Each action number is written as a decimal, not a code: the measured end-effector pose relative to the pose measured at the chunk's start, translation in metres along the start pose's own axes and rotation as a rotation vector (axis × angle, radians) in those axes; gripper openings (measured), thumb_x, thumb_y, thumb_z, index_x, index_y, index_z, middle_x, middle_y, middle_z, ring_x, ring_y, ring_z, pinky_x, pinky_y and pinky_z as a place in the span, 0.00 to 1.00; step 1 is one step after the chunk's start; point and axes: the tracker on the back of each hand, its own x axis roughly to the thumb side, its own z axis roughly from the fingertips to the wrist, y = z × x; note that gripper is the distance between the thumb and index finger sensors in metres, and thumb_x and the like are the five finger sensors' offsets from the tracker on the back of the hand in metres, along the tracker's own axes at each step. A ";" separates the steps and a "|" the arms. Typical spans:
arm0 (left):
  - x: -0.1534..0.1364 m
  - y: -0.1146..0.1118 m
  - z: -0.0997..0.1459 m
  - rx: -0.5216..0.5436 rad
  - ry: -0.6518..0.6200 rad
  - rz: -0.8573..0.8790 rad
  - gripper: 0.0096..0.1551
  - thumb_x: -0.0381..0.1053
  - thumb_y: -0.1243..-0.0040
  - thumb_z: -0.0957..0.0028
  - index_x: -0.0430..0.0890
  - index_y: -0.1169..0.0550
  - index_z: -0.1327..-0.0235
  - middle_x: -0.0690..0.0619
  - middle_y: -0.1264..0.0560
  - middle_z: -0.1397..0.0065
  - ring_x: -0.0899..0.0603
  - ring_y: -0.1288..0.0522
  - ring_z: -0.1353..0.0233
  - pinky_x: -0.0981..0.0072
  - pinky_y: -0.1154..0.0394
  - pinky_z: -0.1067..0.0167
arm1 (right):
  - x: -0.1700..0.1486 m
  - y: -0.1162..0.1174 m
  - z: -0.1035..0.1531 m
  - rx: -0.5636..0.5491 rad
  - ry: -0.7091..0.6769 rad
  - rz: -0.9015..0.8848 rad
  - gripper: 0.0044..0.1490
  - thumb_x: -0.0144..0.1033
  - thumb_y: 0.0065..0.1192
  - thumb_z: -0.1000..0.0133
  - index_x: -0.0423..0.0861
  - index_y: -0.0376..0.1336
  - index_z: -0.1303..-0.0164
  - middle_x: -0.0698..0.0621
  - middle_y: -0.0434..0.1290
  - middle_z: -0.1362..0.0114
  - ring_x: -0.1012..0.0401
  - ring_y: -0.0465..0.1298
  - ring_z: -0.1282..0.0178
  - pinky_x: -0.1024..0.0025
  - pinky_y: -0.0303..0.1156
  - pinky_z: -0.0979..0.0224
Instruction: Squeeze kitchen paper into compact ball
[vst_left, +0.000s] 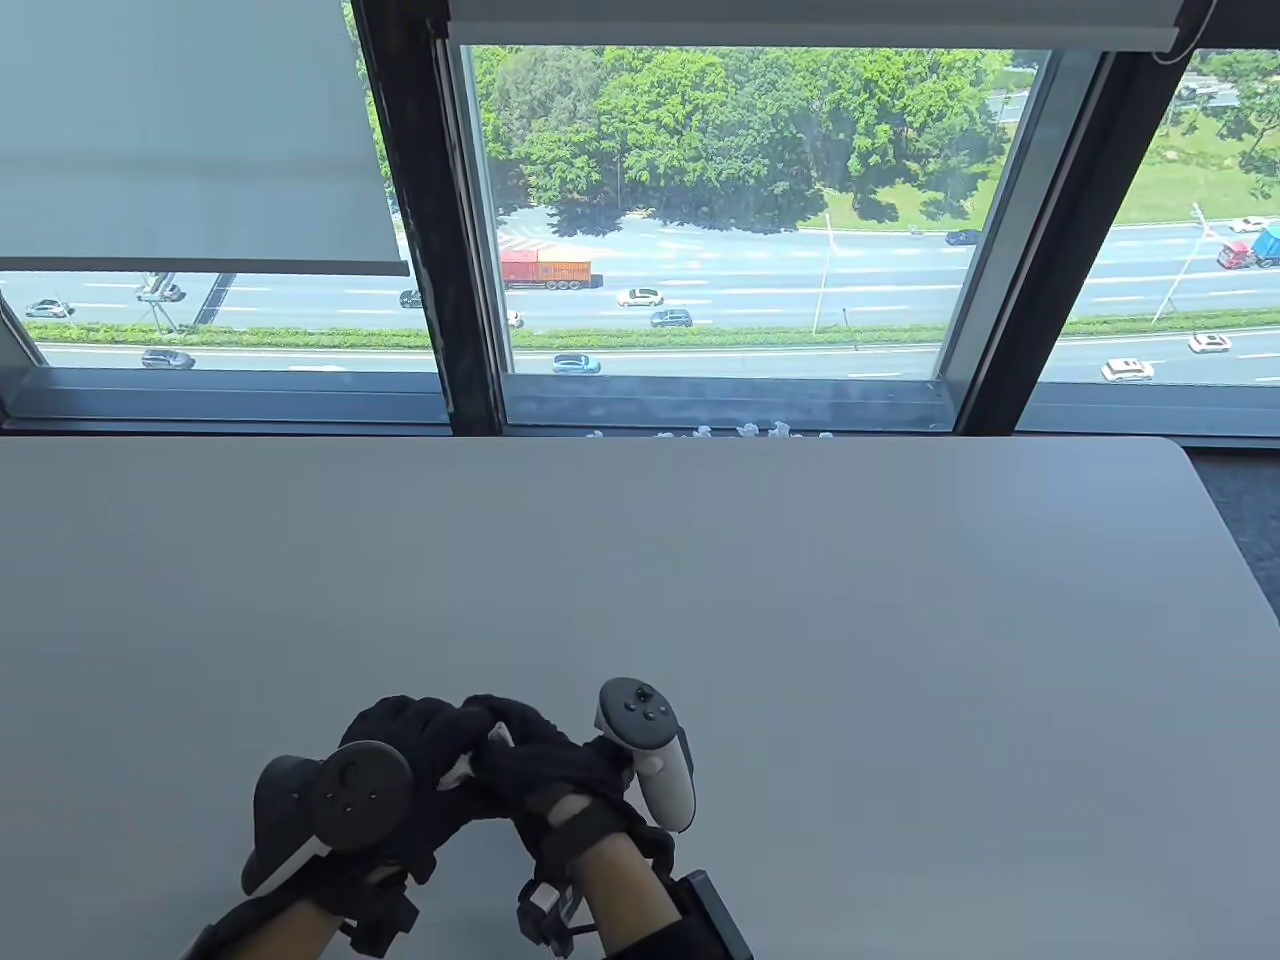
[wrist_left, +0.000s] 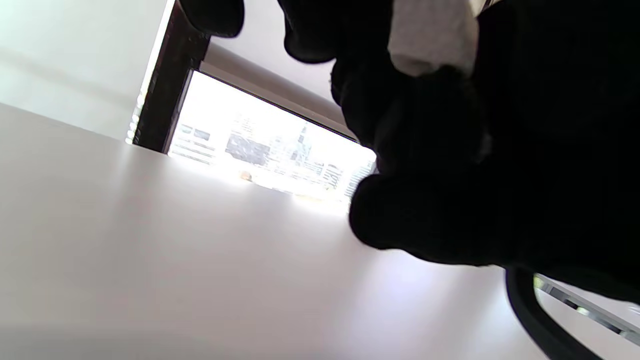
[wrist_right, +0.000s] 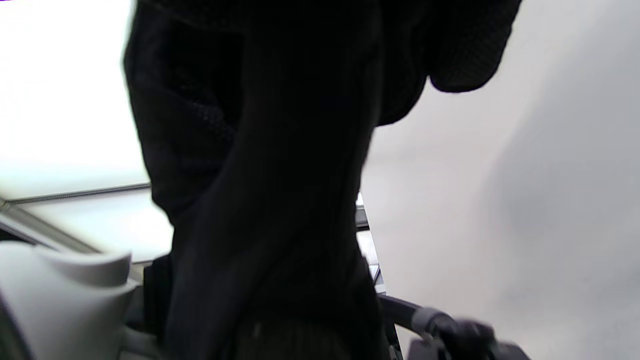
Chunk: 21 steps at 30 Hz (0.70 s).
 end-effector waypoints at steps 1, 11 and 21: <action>0.001 -0.003 -0.001 -0.067 -0.042 0.054 0.72 0.79 0.25 0.68 0.76 0.58 0.20 0.69 0.61 0.07 0.52 0.56 0.05 0.36 0.53 0.10 | -0.001 -0.003 -0.002 0.047 0.012 -0.031 0.35 0.38 0.47 0.36 0.46 0.45 0.19 0.51 0.67 0.32 0.62 0.78 0.46 0.53 0.71 0.26; 0.002 0.007 0.003 0.126 0.091 -0.044 0.37 0.72 0.26 0.55 0.69 0.31 0.34 0.73 0.35 0.23 0.59 0.35 0.19 0.47 0.43 0.10 | 0.004 0.009 -0.003 0.292 -0.069 -0.071 0.51 0.52 0.44 0.34 0.43 0.23 0.19 0.46 0.57 0.20 0.45 0.64 0.19 0.39 0.57 0.22; 0.002 0.007 0.004 0.146 0.109 -0.182 0.33 0.71 0.26 0.56 0.69 0.27 0.39 0.71 0.24 0.34 0.60 0.23 0.31 0.48 0.34 0.15 | 0.011 0.016 0.002 0.130 -0.033 0.233 0.53 0.53 0.54 0.34 0.44 0.31 0.16 0.48 0.58 0.23 0.56 0.73 0.31 0.47 0.65 0.22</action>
